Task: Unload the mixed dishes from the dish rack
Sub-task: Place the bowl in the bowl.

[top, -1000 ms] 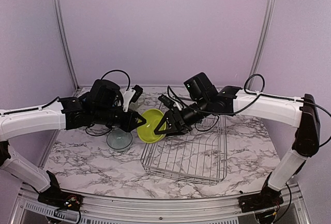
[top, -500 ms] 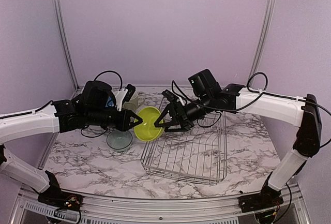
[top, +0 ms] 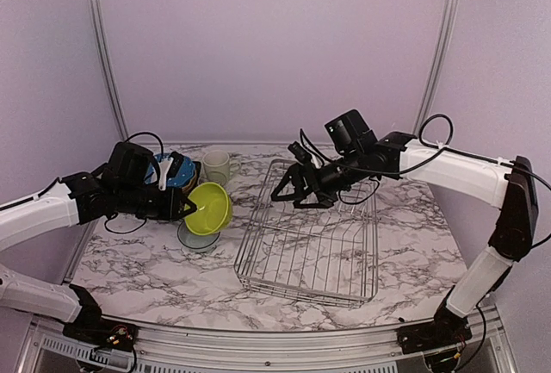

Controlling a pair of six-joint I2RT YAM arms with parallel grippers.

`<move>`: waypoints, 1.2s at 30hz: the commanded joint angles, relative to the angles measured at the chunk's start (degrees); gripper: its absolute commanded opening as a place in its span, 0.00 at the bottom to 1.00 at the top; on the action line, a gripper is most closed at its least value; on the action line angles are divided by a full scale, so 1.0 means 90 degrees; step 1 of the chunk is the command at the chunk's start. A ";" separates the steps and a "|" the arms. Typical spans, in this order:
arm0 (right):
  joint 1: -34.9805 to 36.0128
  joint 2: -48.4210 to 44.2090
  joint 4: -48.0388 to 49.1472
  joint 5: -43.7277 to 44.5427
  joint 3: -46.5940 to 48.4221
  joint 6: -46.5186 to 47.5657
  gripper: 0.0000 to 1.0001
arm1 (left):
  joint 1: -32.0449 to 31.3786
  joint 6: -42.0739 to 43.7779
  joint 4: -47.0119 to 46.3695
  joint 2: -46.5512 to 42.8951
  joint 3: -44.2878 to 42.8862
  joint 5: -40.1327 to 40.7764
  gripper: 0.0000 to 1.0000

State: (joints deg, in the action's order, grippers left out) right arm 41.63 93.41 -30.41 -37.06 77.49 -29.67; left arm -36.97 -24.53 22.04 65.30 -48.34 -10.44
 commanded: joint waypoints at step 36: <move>0.0014 -0.0586 -0.0293 0.0604 -0.0015 0.0093 0.98 | 0.0875 0.0409 0.0421 0.1960 -0.0361 0.0782 0.03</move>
State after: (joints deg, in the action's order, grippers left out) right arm 41.65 89.69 -33.15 -32.60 77.41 -28.69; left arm -29.39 -22.04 27.09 82.15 -49.47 -3.49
